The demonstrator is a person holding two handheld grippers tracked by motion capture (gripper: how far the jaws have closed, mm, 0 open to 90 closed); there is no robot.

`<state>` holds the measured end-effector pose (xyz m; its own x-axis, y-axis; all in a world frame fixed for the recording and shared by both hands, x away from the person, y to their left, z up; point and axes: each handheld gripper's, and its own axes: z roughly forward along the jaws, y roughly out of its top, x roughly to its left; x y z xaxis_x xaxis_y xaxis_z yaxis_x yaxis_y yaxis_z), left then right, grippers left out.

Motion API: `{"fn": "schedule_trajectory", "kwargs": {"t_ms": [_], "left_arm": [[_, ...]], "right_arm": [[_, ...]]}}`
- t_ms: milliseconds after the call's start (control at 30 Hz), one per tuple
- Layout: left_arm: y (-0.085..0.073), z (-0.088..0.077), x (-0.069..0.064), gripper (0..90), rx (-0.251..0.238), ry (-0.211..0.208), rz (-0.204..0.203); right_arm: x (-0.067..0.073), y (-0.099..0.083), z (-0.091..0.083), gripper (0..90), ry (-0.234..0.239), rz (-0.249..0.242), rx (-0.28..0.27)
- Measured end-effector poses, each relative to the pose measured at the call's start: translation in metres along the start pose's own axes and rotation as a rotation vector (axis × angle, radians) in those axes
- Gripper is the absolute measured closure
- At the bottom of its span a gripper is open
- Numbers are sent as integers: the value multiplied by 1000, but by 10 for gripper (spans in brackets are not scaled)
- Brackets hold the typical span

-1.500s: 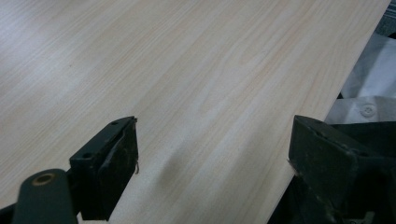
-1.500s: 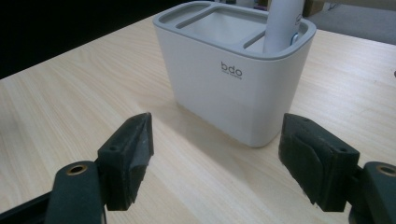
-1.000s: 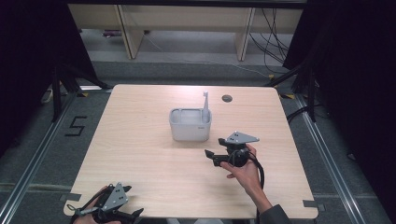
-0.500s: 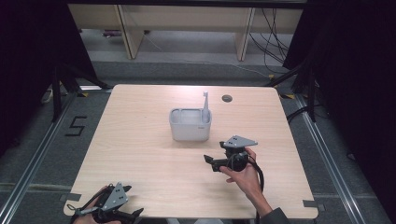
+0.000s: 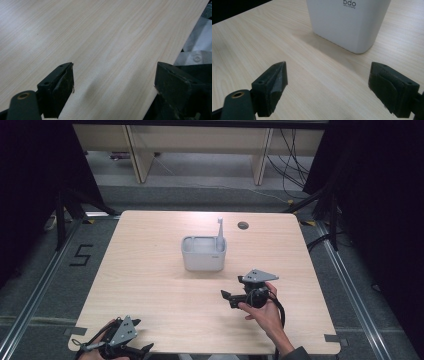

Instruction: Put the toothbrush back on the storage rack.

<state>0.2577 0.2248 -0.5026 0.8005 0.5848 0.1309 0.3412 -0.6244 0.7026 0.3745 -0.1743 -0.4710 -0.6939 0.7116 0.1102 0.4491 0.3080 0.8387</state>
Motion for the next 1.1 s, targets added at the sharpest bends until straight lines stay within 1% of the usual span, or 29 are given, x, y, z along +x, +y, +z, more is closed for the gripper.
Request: {"fn": "schedule_trajectory", "kwargs": {"t_ms": [33,67,133,167,200,233,267,300,367,433,467,500,533,600,633,667,700,733,767,800,833,867,900,933,967,1000,1033,1067,1100], "left_arm": [[0,0,0,157,0,1,2],[0,0,0,157,-1,-3,2],[0,0,0,157,7,-3,9],[0,0,0,157,3,-1,2],[0,0,0,157,1,1,0],[0,0,0,157,0,-1,4],[0,0,0,157,0,-4,3],[0,-1,0,157,5,-4,10],[0,0,0,157,1,0,0],[0,0,1,157,1,0,4],[0,0,0,157,0,1,2],[0,0,0,157,4,-1,9],[0,0,0,157,7,-1,9],[0,0,0,157,2,2,2],[0,0,0,157,-3,-2,1],[0,0,0,157,-1,-3,2],[0,-1,0,157,6,-3,9],[0,0,0,157,5,1,10],[0,0,0,157,2,0,0],[0,0,0,157,2,2,2],[0,0,0,157,1,2,3],[0,-1,0,157,6,1,9],[0,-1,0,157,7,-1,9],[0,0,0,157,7,-1,8],[0,0,0,157,2,1,1],[0,0,0,157,2,3,5],[0,0,0,157,-2,-1,1],[0,-1,0,157,4,-2,9],[0,-1,0,157,5,1,10]], "right_arm": [[0,-1,1,165,7,-8,-15],[0,0,-1,165,-13,-22,-8],[3,-1,-4,165,-6,-10,-2],[4,-1,-5,166,-6,5,5],[3,-2,-4,167,5,-20,-16],[4,-3,-6,167,-2,-6,-5],[3,-4,-6,167,-1,-31,-6],[5,-6,-5,167,1,-8,-6],[5,-8,-7,167,-3,-22,5],[6,-10,-8,167,12,-25,11],[8,-11,-8,167,11,-4,19],[7,-11,-9,167,-1,-21,12],[8,-12,-11,167,9,-5,19],[7,-13,-12,168,11,-25,27],[8,-15,-13,167,11,-7,30],[7,-16,-14,168,0,-34,27],[7,-17,-15,169,-4,-28,25],[7,-17,-16,173,4,-38,33],[8,-18,-17,175,-1,-24,35],[9,-20,-17,174,-2,-18,38],[7,-20,-18,175,-1,-44,39],[9,-22,-19,175,1,-23,53],[9,-22,-19,174,0,-27,45],[10,-24,-20,175,4,-20,53],[10,-24,-20,175,9,-25,58],[9,-25,-20,175,7,-41,53],[12,-26,-21,175,3,-10,60],[10,-26,-21,175,8,-44,54],[10,-27,-21,175,17,-43,50]]}}
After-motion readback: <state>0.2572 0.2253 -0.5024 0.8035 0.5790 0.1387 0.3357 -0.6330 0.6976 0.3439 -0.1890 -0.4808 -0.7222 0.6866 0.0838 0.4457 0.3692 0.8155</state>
